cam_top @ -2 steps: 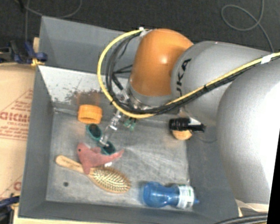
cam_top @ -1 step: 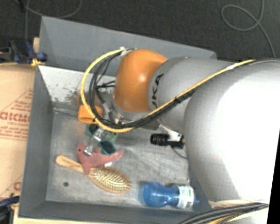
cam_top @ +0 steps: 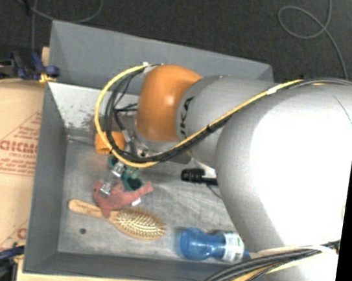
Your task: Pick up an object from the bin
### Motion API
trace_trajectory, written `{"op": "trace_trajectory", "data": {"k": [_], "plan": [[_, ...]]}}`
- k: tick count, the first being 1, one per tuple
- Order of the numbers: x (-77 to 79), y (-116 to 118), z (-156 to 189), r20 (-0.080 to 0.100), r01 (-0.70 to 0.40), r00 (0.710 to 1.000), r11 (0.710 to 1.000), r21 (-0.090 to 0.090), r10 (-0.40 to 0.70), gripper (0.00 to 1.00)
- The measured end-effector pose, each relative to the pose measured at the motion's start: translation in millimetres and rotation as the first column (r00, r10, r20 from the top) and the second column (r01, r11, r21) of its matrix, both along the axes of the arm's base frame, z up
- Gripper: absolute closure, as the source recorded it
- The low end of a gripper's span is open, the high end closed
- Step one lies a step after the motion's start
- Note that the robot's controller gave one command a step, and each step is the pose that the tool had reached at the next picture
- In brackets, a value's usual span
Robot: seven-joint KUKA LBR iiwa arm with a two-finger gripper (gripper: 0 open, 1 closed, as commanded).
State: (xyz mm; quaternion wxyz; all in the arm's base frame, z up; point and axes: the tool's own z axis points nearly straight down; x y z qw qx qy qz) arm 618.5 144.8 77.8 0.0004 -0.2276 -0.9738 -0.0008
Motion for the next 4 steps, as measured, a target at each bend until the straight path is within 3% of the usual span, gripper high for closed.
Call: {"op": "trace_trajectory", "data": {"k": [1,2,3,4], "plan": [[-7.2,9,-4,0.01,0.106,0.994,0.994,0.001,-0.106,1.0],[-7.2,9,-4,0.01,0.106,0.994,0.994,0.0,-0.106,1.0],[-4.2,11,42,-0.003,0.114,0.994,0.994,-0.002,-0.114,1.0],[-14.0,1,76,0.006,0.092,0.996,0.996,-0.003,-0.092,1.0]]}}
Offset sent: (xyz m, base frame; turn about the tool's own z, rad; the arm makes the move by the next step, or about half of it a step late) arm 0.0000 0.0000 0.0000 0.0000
